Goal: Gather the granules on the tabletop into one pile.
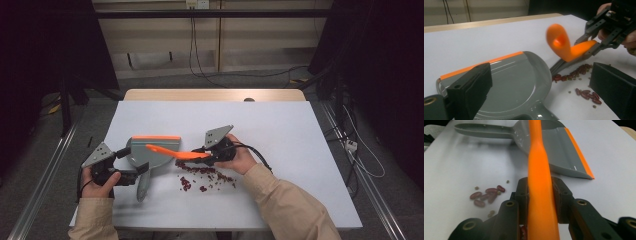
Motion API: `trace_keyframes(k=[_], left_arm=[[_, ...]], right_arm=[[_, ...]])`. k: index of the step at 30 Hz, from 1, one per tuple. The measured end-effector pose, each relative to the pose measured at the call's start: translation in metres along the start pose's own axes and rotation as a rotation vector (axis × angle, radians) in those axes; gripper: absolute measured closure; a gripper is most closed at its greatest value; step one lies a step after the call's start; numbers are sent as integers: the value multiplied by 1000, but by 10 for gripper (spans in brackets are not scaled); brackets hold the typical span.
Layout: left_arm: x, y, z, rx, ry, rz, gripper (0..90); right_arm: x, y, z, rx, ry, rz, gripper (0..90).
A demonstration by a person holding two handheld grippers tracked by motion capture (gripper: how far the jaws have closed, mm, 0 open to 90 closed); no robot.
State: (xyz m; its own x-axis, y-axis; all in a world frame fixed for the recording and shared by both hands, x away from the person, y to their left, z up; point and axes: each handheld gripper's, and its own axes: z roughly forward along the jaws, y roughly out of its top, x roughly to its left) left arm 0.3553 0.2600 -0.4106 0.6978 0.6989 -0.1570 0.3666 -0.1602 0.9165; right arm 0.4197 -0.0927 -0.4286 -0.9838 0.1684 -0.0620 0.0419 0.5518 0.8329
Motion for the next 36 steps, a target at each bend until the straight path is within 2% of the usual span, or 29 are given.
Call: trace_keyframes(k=[9,10,12,20,22,24,26,30,32,36], left_arm=[[-1,0,1,3,-3,4,43],[-2,0,1,5,-4,6,43],[-2,0,2,8,-3,5,43],[-3,0,3,6,-8,7,43],[-3,1,3,8,-9,9,43],[-3,1,3,6,-12,11,43],[-3,1,3,3,-11,10,43],[-4,2,3,3,-14,12,43],[-5,2,3,2,-16,12,43],[-5,3,2,-1,-14,17,43]], right_arm=[[16,-3,-8,3,22,-17,704],[17,-3,-9,2,21,-16,705],[19,-4,-10,-10,-12,1,706],[10,-6,-19,-107,-102,157,710],[11,-4,-21,-123,-110,204,710],[15,0,-24,-130,-137,246,710],[21,3,-27,-157,-156,333,710],[36,6,-29,-221,-191,464,710],[45,7,-27,-224,-209,482,710],[58,6,-19,-238,-199,548,710]])
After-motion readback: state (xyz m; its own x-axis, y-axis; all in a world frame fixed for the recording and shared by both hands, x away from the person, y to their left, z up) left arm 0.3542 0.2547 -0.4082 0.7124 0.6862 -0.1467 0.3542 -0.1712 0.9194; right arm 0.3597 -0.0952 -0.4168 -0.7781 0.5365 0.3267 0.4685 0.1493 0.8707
